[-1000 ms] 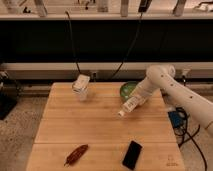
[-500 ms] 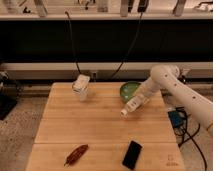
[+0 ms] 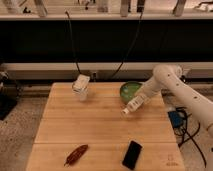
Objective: Place the bottle in the ceramic bowl
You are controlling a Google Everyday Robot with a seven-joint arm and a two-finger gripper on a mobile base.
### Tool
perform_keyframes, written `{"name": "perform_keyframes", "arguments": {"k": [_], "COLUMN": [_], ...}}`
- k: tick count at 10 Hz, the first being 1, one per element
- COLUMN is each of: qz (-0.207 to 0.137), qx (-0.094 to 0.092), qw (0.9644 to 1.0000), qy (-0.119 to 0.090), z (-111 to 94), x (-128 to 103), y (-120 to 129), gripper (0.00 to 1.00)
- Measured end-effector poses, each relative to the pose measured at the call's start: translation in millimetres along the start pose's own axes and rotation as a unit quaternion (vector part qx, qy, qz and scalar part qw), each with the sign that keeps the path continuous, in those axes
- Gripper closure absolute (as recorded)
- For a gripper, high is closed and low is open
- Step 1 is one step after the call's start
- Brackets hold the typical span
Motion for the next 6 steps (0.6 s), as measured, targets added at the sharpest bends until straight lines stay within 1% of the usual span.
{"name": "perform_keyframes", "arguments": {"k": [2, 5, 6], "qz": [0.003, 0.009, 0.014], "qx": [0.003, 0.011, 0.014], "qw": [1.0000, 0.9999, 0.9997], "qy": [0.000, 0.008, 0.012], "z": [-1.2, 5.4, 8.4], "x": [2.1, 21.6, 27.3], "y": [-1.1, -25.0, -28.3], "gripper": [0.97, 0.97, 0.97]}}
